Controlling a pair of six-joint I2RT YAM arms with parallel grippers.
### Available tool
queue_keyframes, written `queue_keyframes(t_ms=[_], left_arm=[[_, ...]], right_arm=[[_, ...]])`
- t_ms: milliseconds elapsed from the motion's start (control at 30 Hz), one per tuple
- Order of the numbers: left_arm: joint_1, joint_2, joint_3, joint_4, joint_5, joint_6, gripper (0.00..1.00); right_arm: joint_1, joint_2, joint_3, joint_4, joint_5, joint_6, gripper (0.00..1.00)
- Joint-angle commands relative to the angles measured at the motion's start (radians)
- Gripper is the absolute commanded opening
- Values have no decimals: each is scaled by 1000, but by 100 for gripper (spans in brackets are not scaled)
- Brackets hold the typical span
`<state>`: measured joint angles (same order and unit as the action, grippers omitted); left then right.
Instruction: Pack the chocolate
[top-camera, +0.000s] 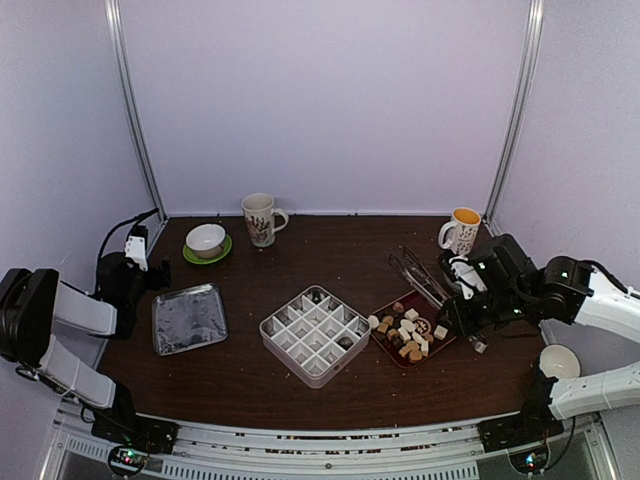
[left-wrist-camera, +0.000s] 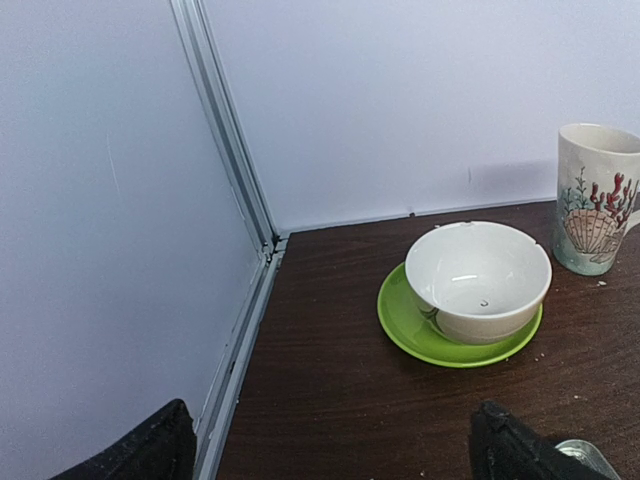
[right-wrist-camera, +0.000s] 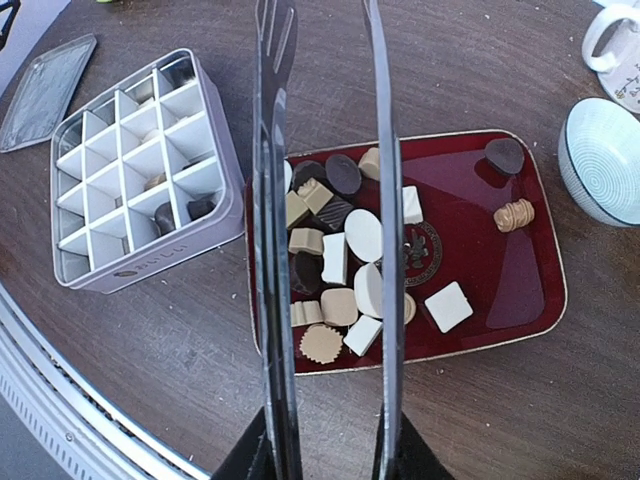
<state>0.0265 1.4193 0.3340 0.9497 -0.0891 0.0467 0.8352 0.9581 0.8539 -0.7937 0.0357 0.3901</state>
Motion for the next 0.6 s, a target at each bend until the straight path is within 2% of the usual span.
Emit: queue_keyframes(t_ms=[0, 300, 567], left_arm=[[8, 5, -1, 59, 0, -4, 98], [9, 6, -1, 58, 0, -4, 98], [8, 6, -1, 60, 0, -4, 98]], right_arm=[[-3, -55, -32, 52, 67, 73, 32], [-4, -144, -124, 83, 93, 115, 33], [-3, -144, -132, 97, 75, 93, 34]])
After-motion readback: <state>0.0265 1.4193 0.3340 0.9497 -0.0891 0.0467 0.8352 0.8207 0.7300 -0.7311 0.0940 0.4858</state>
